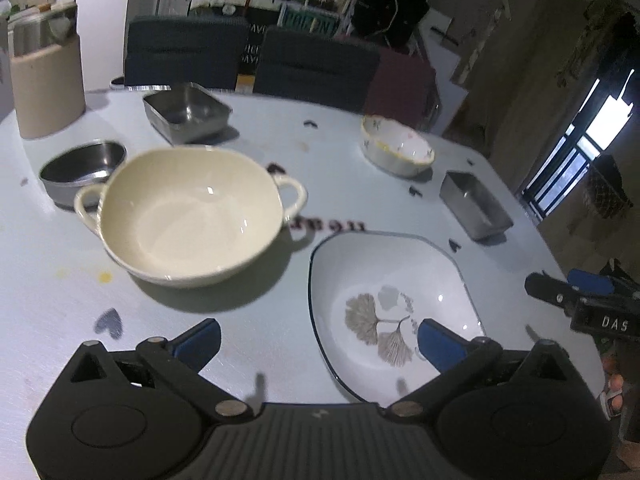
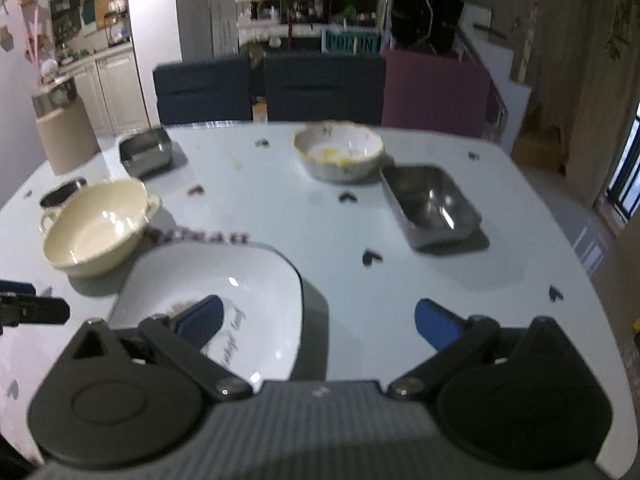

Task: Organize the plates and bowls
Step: 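Move both grippers to the cream bowl rim and close them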

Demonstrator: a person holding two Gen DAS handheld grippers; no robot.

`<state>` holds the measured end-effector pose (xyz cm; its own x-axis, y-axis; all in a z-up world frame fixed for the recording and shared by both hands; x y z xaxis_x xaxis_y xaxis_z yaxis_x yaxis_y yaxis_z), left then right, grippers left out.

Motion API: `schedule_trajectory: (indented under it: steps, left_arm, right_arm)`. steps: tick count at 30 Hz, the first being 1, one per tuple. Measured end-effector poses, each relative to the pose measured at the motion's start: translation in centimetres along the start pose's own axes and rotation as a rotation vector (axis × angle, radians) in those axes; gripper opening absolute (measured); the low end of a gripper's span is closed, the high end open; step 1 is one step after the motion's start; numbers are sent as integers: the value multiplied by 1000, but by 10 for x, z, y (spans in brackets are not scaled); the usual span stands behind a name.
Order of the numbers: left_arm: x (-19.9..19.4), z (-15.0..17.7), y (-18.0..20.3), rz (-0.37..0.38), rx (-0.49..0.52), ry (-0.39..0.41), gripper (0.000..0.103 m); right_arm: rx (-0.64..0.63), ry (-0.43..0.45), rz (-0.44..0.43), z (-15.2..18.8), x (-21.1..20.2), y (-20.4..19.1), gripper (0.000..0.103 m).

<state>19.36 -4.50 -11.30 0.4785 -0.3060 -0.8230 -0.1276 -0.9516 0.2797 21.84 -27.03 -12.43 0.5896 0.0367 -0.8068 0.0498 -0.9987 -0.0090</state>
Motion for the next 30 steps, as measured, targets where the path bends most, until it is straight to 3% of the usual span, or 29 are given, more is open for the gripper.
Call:
schedule_trajectory:
  steps: [9, 17, 22, 30]
  left_arm:
    - [-58, -42, -34, -17, -48, 146, 103]
    - [-85, -80, -89, -134, -102, 228, 103]
    - [-77, -93, -119, -206, -113, 218, 103]
    - [-29, -92, -164, -256, -212, 115, 103]
  right_arm:
    - [1, 110, -35, -38, -26, -31, 103]
    - [-103, 124, -64, -82, -14, -85, 103]
    - [-120, 133, -104, -108, 1, -113, 103]
    - [-62, 80, -210, -122, 44, -133, 103]
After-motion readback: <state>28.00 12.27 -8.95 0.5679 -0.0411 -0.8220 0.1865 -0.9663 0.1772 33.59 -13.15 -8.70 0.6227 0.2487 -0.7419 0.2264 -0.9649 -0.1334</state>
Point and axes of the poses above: each gripper's, at about its wrist camera, not at the fingertips, and x roughly the way its jaws point, y to its right, z to its underside, the point moved 2 cm from there along x, roughly the way its jaws point, and after that the axes turned 9 degrees about -y, right-handed, at the moved point
